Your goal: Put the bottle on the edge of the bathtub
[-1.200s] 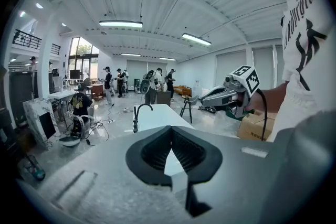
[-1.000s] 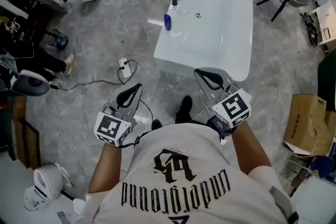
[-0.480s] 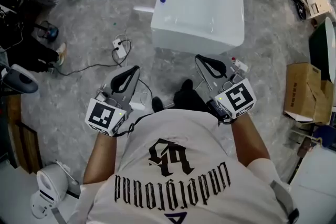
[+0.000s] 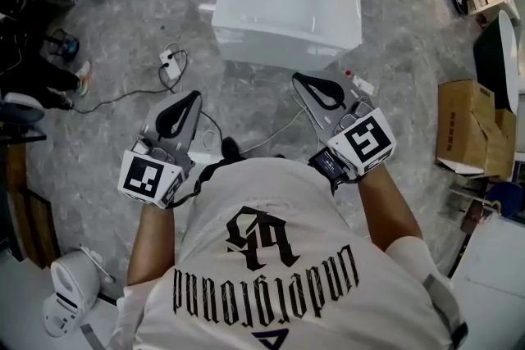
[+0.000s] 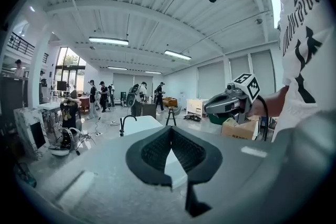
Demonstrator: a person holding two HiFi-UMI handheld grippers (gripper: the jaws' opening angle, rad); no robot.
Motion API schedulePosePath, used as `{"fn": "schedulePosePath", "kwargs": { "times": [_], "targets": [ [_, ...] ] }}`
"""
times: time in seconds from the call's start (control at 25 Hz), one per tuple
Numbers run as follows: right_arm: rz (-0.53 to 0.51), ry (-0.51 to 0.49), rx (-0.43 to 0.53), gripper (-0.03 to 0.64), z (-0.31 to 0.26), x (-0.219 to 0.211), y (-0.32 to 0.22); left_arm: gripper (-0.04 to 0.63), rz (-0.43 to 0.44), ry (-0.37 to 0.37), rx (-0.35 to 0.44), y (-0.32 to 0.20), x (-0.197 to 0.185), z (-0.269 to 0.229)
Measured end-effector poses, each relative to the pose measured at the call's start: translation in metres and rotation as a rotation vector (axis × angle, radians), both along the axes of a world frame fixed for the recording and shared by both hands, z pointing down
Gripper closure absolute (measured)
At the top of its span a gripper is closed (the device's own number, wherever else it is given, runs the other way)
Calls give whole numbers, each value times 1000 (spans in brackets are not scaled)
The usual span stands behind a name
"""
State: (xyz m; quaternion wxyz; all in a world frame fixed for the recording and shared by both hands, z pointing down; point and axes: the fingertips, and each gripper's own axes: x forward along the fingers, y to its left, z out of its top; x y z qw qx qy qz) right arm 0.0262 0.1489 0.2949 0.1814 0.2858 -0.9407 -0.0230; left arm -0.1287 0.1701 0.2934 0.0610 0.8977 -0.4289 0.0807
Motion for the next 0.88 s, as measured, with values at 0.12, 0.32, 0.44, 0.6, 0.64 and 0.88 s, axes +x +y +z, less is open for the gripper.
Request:
{"fn": "schedulePosePath", "kwargs": {
  "times": [0.12,0.32,0.44,0.6,0.64,0.88],
  "targets": [
    [-12,-6,-17,615,-5,28,22,589,8,-12,3,17,34,3],
    [-50,-5,-2,615,-8,66,66,589,17,-16,22,44,83,-2],
    [-60,-27,7,615,-8,88,94,589,15,-29,33,65,109,-3],
    [-55,-45,0,615,-8,109,116,589,14,-25,36,83,133,-7],
    [-51,-48,-5,615,-8,111,118,589,14,-22,34,85,135,-7],
    [-47,-56,-20,615,-1,119,139,589,36,-13,30,100,152,-1]
  ]
}}
